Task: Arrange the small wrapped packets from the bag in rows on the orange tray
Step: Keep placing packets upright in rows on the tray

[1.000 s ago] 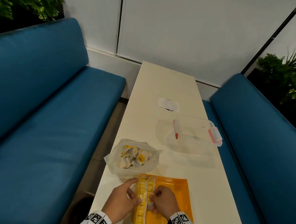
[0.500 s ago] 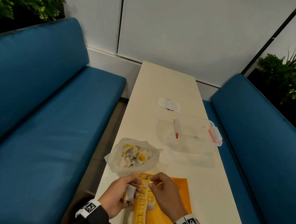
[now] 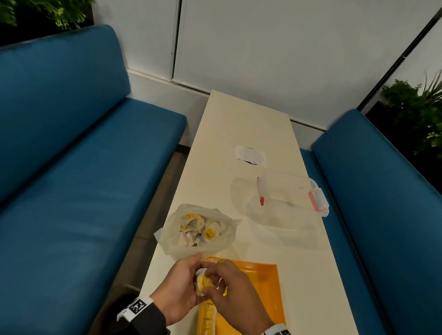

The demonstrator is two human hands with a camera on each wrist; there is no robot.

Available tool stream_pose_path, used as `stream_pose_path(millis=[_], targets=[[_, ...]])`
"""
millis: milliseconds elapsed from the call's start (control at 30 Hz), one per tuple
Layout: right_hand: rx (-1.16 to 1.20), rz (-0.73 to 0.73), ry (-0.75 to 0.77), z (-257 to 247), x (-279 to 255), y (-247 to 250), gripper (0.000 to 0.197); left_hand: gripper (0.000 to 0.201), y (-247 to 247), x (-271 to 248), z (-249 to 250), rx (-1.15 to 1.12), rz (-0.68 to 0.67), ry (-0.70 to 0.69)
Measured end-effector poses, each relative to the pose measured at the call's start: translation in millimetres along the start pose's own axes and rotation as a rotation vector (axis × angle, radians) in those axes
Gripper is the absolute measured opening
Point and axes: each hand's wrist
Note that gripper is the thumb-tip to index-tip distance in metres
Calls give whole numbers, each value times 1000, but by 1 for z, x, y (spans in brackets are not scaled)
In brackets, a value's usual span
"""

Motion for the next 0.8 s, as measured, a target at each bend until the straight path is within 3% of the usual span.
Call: stream_pose_path(millis=[200,400,533,800], targets=[[-80,-63,3,8,0,4,49,48,2,-3,2,8,-38,16],[-51,-59,11,7,-1,13,30,31,6,-3,4,104,-59,57],[31,-16,-18,3,-3,18,14,30,9,-2,4,163,-58,75],[375,78,-82,7,-5,22,19,28,9,-6,2,259,-33,68]])
Point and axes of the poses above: each hand's wrist, its own x-axis towards the middle knuckle, its own y-axis out of the back of the hand, z = x × y, and after that the axes turned 10 degrees about -z, right-handed
